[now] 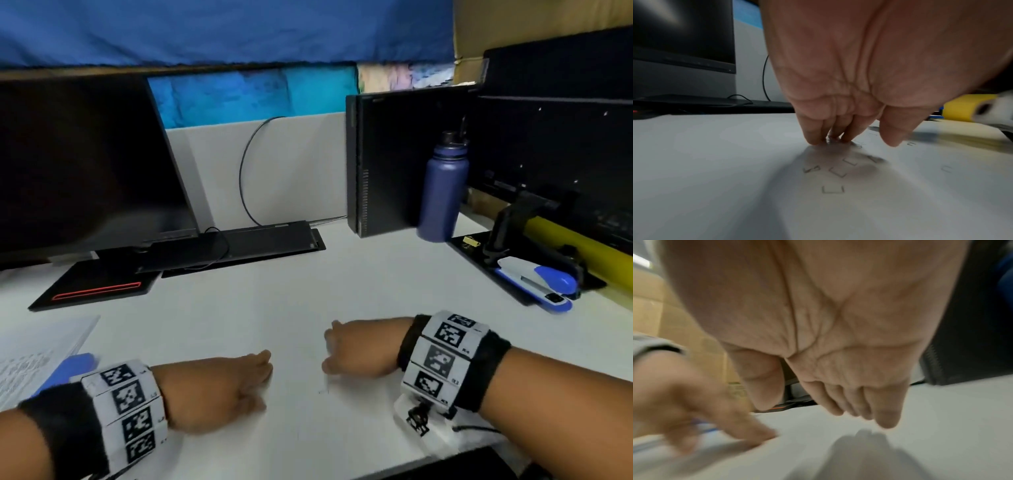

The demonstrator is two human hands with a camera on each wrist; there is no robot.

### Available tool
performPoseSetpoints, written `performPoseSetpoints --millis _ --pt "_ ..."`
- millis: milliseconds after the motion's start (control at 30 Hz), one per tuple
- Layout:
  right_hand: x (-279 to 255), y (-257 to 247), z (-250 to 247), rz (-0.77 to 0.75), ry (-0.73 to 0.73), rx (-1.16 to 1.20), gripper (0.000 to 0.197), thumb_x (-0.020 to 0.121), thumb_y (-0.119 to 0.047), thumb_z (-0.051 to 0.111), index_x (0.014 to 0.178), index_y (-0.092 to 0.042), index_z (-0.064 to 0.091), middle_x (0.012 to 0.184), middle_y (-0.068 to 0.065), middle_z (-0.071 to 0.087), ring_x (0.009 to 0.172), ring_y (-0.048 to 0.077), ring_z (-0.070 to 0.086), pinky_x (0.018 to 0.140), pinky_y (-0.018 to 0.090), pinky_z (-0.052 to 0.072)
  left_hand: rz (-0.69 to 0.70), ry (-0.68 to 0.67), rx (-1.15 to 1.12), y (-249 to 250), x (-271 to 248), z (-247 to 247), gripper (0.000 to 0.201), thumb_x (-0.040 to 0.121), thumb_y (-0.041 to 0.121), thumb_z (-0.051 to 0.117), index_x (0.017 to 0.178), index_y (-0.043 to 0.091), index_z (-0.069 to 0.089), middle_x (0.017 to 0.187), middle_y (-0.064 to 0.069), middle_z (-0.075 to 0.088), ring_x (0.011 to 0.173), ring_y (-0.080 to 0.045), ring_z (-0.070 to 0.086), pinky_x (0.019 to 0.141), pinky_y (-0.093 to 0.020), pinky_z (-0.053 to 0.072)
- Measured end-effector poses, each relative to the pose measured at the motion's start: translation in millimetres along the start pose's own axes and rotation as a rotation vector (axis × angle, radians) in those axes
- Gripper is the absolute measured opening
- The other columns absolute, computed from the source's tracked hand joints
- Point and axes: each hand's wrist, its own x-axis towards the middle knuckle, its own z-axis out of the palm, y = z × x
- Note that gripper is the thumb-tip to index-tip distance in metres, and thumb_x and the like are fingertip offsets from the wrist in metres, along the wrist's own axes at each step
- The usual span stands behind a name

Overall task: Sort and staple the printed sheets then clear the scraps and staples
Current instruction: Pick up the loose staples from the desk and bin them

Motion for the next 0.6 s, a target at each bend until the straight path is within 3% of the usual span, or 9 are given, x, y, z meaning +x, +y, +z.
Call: performPoseSetpoints --millis 100,167,200,267,367,400,467,533,600 --pt "2.3 26.0 -12.0 0.119 0.062 -0.102 0.040 0.103 -0.031 0.039 0.128 -0.004 0.054 0.133 0.011 0.055 0.107 0.022 0.052 0.081 0.029 0.038 -0.017 0.083 -0.050 -15.3 -17.0 10.1 0.052 0.104 0.036 0.044 0.155 0.038 0.032 0.161 0.029 0.017 0.148 0.003 0.023 0.122 -0.021 0.021" --pt "2.3 24.3 -7.0 0.157 0.023 -0.249 0.038 0.102 -0.030 0.039 0.122 -0.005 0.060 0.127 0.008 0.059 0.103 0.021 0.055 0.070 0.027 0.039 -0.032 0.148 -0.180 -21.8 -21.4 10.3 0.042 0.103 0.025 0.049 0.143 0.037 0.053 0.147 0.026 0.046 0.132 0.004 0.046 0.110 -0.013 0.034" --pt "2.6 17.3 -1.7 0.150 -0.001 -0.296 0.038 0.100 -0.030 0.038 0.118 -0.006 0.062 0.124 0.006 0.060 0.100 0.019 0.057 0.068 0.027 0.039 -0.072 0.209 -0.287 -26.0 -20.5 8.4 0.036 0.102 0.018 0.050 0.132 0.034 0.063 0.134 0.022 0.059 0.118 0.003 0.057 0.103 -0.013 0.042" --pt "6.4 -4.9 13.1 0.108 -0.011 -0.327 0.038 0.099 -0.032 0.038 0.118 -0.007 0.060 0.126 0.006 0.055 0.099 0.018 0.056 0.073 0.031 0.043 -0.160 0.352 -0.450 -34.0 -18.2 2.8 0.033 0.100 0.010 0.051 0.118 0.029 0.071 0.117 0.015 0.068 0.103 -0.003 0.067 0.099 -0.024 0.052" --pt "10.6 -44.8 33.3 0.017 0.008 -0.241 0.045 0.100 -0.038 0.040 0.134 -0.010 0.044 0.135 0.010 0.041 0.114 0.027 0.050 0.093 0.044 0.045 -0.237 0.325 -0.371 -37.4 -16.3 -4.1 0.027 0.100 0.019 0.051 0.119 0.028 0.068 0.128 0.007 0.066 0.110 -0.014 0.064 0.099 -0.028 0.051" --pt "10.8 -55.8 37.6 -0.020 0.009 -0.226 0.047 0.099 -0.038 0.041 0.137 -0.009 0.041 0.136 0.010 0.039 0.118 0.029 0.050 0.096 0.045 0.044 -0.267 0.270 -0.307 -34.3 -16.4 -3.6 0.021 0.097 0.024 0.053 0.109 0.031 0.069 0.123 0.004 0.066 0.104 -0.015 0.064 0.092 -0.027 0.051" --pt "11.7 -67.3 42.3 -0.109 0.022 -0.169 0.046 0.100 -0.035 0.042 0.138 -0.008 0.040 0.135 0.009 0.042 0.119 0.029 0.051 0.095 0.041 0.043 -0.274 0.187 -0.229 -21.5 -19.9 0.4 0.010 0.084 0.037 0.060 0.074 0.036 0.058 0.097 0.003 0.061 0.080 -0.015 0.062 0.072 -0.032 0.054" --pt "13.3 -65.8 38.9 -0.156 0.056 -0.059 0.040 0.100 -0.033 0.042 0.131 -0.007 0.045 0.127 0.007 0.049 0.114 0.030 0.053 0.097 0.041 0.044 -0.246 0.143 -0.202 -8.7 -19.6 8.9 0.018 0.077 0.040 0.062 0.064 0.034 0.050 0.081 0.007 0.047 0.067 -0.016 0.058 0.064 -0.036 0.055" --pt "16.8 -57.1 29.6 -0.113 0.126 0.052 0.039 0.101 -0.031 0.042 0.128 -0.004 0.048 0.119 0.009 0.054 0.110 0.031 0.055 0.098 0.041 0.044 -0.185 0.138 -0.155 2.0 -18.7 15.5 0.023 0.083 0.034 0.058 0.063 0.030 0.048 0.074 0.007 0.040 0.062 -0.016 0.050 0.058 -0.032 0.047"
